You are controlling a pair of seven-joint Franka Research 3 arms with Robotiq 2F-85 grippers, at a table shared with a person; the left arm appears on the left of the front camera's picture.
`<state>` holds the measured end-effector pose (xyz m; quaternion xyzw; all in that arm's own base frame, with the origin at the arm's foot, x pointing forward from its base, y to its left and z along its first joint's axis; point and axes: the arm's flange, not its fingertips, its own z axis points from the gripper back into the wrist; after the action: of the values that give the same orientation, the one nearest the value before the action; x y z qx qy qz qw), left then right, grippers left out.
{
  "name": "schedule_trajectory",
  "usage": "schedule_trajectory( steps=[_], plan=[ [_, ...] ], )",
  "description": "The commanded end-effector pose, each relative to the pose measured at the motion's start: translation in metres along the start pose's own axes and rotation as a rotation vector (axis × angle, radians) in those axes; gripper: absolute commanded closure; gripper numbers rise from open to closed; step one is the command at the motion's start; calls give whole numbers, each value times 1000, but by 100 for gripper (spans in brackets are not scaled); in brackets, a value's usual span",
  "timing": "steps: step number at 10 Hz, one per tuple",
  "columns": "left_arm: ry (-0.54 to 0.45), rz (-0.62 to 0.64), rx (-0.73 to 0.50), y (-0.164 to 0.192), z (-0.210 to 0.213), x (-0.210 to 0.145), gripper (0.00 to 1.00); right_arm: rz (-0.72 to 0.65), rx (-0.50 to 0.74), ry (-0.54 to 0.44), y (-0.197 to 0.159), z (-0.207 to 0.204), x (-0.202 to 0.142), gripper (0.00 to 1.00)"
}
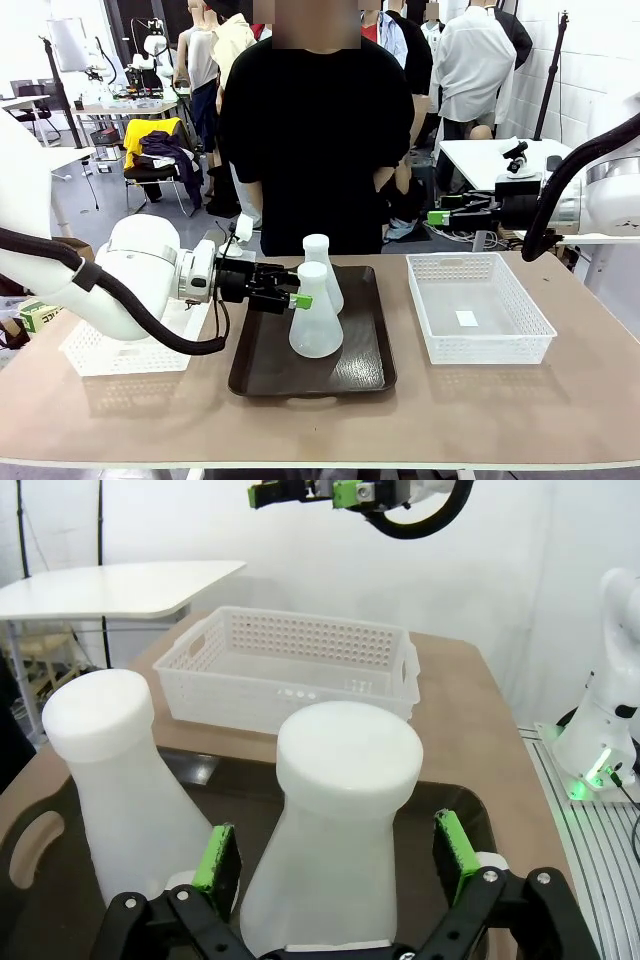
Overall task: Prepare the laboratory tools.
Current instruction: Place the picked Big flask upright in the Handle tray as directed by the person.
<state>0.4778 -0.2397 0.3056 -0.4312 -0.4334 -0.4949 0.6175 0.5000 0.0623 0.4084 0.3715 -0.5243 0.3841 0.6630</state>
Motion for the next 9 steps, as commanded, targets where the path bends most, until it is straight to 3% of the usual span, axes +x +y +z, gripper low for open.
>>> schedule_trajectory(
  steps=[1,9],
  plan=[
    [-15,-18,-13,-1,0,1,0,-4,3,3,1,-1,0,0],
    [-15,-18,-13,-1,0,1,0,-4,3,3,1,-1,0,0]
  ],
)
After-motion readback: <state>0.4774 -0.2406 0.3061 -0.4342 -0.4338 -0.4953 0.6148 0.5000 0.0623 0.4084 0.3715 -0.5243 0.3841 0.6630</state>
